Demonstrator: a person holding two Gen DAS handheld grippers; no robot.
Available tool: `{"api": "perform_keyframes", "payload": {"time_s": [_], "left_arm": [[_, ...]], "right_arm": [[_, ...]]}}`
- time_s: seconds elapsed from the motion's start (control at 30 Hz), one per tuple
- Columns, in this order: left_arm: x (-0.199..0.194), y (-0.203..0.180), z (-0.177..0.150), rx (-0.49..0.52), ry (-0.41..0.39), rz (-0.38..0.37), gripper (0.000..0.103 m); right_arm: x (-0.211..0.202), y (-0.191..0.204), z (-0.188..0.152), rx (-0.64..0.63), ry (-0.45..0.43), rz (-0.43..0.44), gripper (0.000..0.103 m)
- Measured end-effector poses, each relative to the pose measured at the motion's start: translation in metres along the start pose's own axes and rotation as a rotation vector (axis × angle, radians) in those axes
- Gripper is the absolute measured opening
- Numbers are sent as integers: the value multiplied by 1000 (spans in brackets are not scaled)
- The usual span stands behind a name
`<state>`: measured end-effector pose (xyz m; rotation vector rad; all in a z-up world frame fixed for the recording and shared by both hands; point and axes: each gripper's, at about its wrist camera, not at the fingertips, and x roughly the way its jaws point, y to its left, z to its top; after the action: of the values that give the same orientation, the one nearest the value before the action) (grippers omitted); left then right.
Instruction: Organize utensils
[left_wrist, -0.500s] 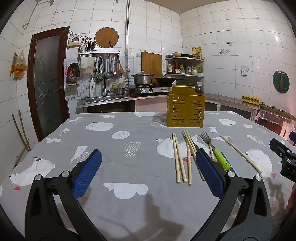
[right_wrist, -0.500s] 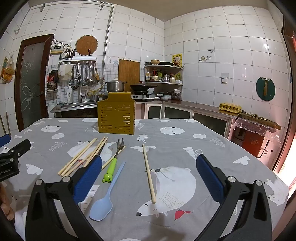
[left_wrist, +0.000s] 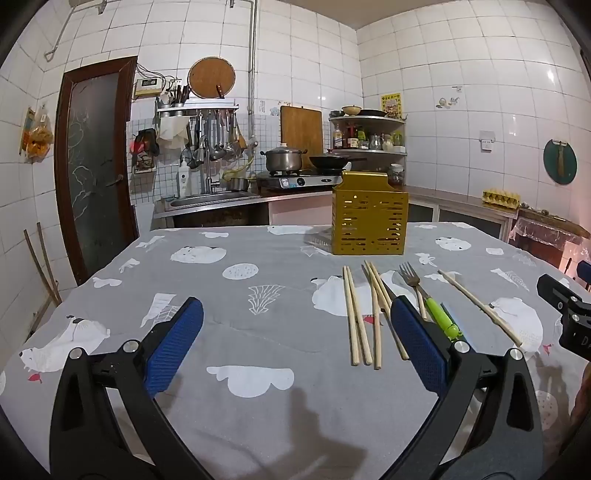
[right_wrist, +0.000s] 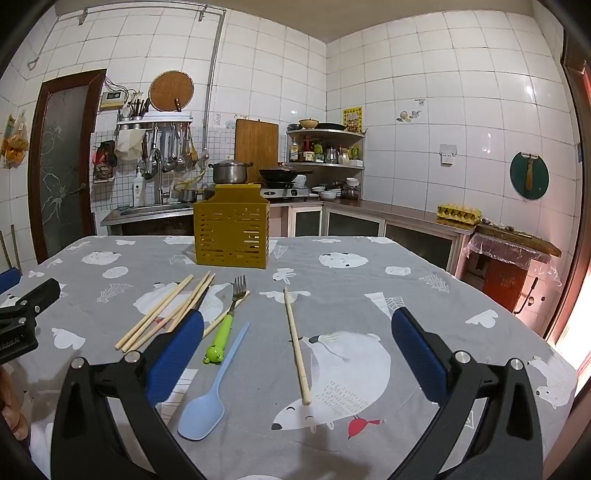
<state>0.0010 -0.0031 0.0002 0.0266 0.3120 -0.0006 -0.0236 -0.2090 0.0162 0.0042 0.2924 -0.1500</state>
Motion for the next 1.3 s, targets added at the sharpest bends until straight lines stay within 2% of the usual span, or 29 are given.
{"api": "perform_keyframes", "payload": {"time_s": [1.3], "left_arm": [[-9,-5,4,3,-16,-1,98]], "right_arm": [[2,-4,0,17,-2,-3,99]]}}
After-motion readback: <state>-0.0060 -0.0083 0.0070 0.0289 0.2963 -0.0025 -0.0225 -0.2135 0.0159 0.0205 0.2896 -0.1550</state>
